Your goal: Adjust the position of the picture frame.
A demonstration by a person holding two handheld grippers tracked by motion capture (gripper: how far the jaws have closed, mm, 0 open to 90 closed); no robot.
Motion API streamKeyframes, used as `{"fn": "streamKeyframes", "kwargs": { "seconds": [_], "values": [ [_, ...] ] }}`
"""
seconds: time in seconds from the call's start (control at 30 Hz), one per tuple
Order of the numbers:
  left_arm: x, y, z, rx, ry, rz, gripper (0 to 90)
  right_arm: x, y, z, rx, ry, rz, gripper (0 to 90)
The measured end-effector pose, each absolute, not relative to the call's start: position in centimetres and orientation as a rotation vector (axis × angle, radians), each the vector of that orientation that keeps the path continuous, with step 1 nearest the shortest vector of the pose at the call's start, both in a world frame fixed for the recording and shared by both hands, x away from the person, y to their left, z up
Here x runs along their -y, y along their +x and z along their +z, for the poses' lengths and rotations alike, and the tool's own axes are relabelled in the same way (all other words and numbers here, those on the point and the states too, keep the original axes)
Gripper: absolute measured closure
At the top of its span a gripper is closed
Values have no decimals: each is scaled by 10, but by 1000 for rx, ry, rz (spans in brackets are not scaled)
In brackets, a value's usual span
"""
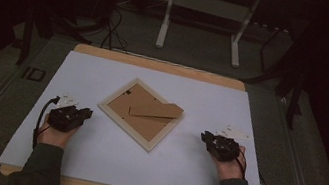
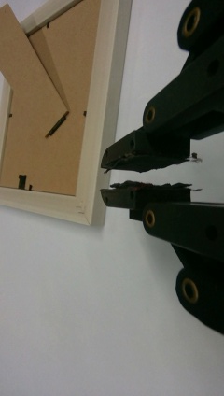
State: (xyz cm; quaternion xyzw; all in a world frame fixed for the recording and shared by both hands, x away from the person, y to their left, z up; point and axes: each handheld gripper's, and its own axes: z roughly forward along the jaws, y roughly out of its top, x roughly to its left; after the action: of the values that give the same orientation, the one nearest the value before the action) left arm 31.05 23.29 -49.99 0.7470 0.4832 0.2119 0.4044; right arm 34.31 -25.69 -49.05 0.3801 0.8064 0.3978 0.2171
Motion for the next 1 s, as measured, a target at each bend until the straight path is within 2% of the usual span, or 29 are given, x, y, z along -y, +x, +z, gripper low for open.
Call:
{"fn": "streamKeyframes", "kwargs": {
  "seconds": [0.2, 1.0],
  "values": [
    [-220, 317, -499, -1191, 1917, 540, 900, 244, 359, -490, -2246, 1024, 1084, 893],
    [-205, 336, -515, -1234, 1943, 540, 900, 216, 416, -500, -2245, 1055, 1063, 895]
  ]
}}
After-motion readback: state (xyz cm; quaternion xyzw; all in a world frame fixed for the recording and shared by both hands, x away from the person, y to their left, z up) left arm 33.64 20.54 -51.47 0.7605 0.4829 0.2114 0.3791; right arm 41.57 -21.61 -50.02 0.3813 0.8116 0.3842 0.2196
